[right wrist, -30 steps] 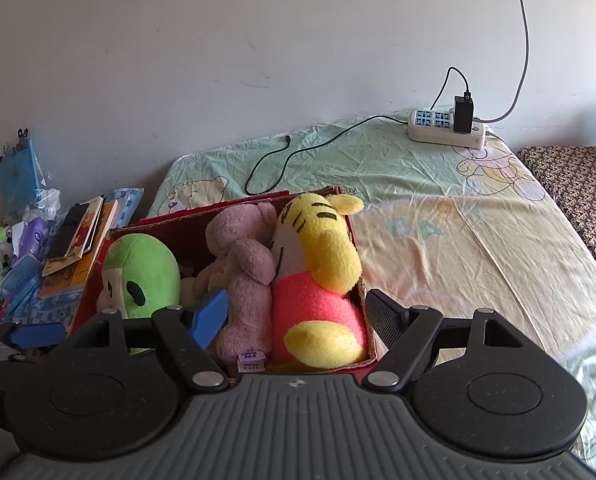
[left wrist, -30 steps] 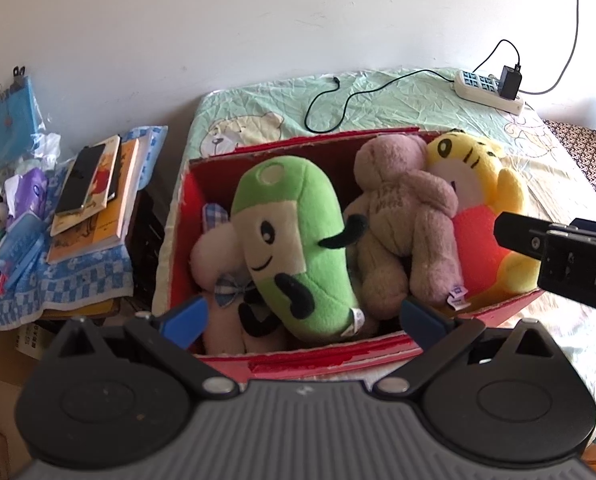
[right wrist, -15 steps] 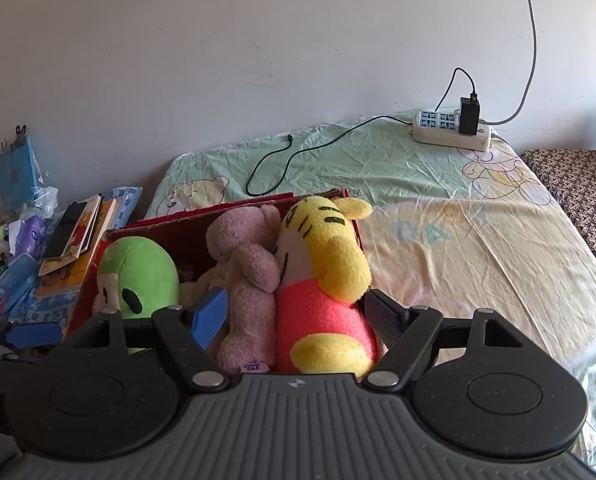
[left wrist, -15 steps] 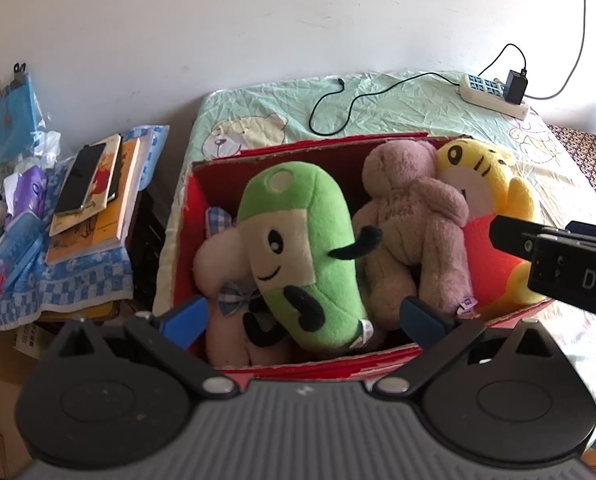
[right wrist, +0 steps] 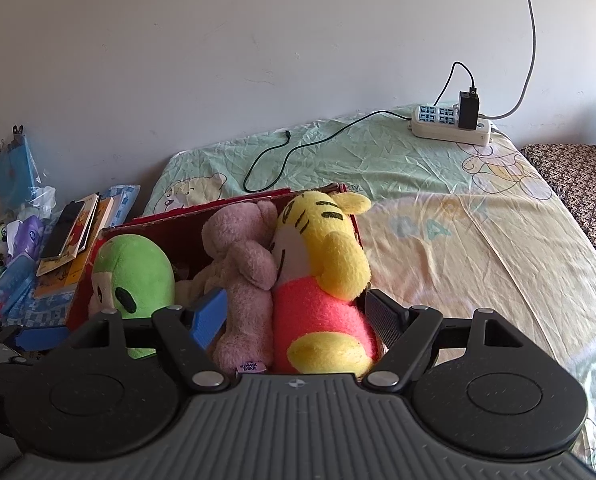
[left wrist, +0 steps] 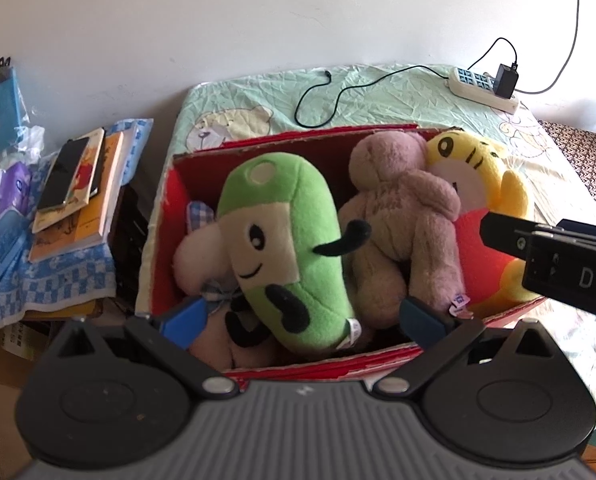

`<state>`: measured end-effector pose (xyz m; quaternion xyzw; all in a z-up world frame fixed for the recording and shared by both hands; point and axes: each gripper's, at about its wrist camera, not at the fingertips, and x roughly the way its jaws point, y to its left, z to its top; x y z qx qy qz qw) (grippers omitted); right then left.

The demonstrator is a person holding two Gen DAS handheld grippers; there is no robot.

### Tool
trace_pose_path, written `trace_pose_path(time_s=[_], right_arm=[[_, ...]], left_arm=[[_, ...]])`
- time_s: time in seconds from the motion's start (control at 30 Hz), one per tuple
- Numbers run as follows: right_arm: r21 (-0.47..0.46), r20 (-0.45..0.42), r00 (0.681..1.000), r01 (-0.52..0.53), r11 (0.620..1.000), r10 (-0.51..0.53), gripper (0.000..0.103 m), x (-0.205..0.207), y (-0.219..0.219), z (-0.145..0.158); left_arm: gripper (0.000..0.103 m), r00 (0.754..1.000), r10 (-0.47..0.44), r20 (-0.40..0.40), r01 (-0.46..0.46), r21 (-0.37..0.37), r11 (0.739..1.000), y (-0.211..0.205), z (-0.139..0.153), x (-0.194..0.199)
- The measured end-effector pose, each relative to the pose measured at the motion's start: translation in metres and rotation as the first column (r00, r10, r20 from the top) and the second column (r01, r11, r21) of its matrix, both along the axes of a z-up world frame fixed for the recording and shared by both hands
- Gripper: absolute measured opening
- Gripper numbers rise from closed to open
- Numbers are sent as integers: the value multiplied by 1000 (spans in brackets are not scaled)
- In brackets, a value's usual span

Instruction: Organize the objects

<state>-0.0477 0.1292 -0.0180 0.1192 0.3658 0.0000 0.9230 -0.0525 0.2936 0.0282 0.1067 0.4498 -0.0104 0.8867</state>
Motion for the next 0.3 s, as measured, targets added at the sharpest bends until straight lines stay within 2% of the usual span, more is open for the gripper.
trace_pose_path(time_s=[0.3], right_arm=[[10,8,1000,10,1000,-10,78,-2,-3,0]], left_arm=[[100,999,7,42,-8,12,1000,-2,3,-3]])
